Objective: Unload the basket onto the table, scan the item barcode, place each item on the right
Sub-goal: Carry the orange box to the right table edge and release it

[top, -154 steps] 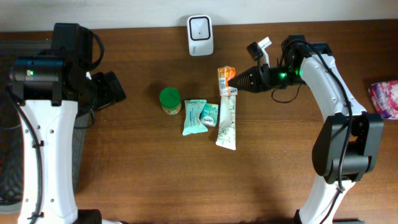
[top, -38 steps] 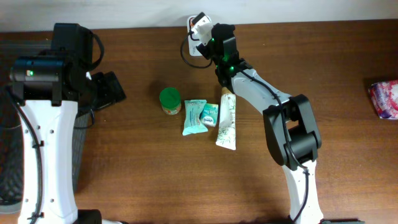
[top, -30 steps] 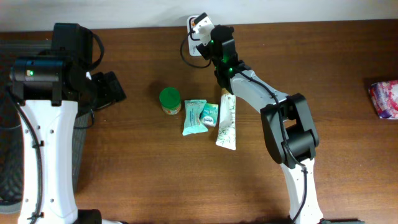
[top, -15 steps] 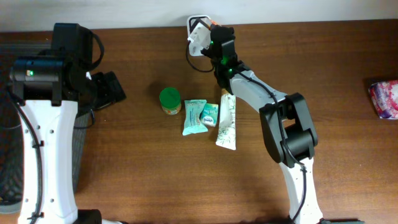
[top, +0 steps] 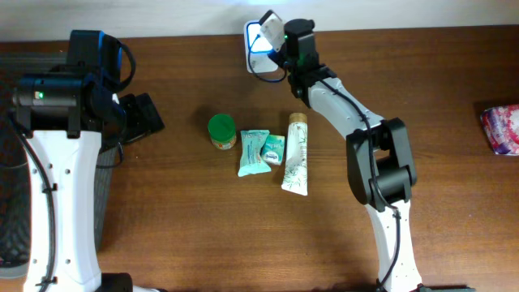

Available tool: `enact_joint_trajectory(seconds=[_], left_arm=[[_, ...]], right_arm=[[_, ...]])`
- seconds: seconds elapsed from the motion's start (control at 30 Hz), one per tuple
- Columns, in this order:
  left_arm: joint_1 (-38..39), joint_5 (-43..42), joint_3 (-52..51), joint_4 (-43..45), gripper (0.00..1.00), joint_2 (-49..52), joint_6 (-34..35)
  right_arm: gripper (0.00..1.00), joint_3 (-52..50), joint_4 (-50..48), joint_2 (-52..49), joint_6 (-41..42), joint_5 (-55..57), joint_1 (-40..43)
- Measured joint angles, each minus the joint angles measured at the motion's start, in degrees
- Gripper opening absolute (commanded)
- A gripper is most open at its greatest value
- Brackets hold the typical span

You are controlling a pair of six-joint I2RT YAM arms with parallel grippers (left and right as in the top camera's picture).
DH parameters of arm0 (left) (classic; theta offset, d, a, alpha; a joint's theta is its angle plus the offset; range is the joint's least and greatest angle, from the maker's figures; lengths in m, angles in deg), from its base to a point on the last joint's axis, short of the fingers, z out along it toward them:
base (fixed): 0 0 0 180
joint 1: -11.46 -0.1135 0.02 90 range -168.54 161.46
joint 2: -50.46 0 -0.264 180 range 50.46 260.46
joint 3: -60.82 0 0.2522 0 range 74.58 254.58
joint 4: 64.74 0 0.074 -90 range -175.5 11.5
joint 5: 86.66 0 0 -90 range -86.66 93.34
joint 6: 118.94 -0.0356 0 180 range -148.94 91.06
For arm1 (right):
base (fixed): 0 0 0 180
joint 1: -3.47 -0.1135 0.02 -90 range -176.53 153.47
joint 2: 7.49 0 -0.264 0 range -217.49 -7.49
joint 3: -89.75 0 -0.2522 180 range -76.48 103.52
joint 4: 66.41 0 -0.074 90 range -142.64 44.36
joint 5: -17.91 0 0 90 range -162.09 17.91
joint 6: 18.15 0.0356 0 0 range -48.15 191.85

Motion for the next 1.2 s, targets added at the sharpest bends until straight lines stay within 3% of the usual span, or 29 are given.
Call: enact_joint_trajectory(seconds=[0.67, 0.87, 0.97, 1.2], left_arm=[[0.00, -0.02, 0.00, 0.00, 0.99, 0.00, 0.00], [0.00, -0.02, 0.00, 0.00, 0.99, 0.00, 0.00], [0.00, 0.00, 0.00, 0.00, 0.99, 0.00, 0.00], [0.00, -0.02, 0.00, 0.04, 0.99, 0.00, 0.00]], right_arm=[[0.04, 0.00, -5.33, -0.87, -3.32, -1.90, -3.08], [0.04, 2.67, -4.28, -1.14, 1.44, 3.93, -2.82], [0.04, 7.39, 2.38, -1.14, 9.01, 5.40, -1.97], [0.04, 20.13, 36.72, -0.74, 34.75, 6.25, 10.03]])
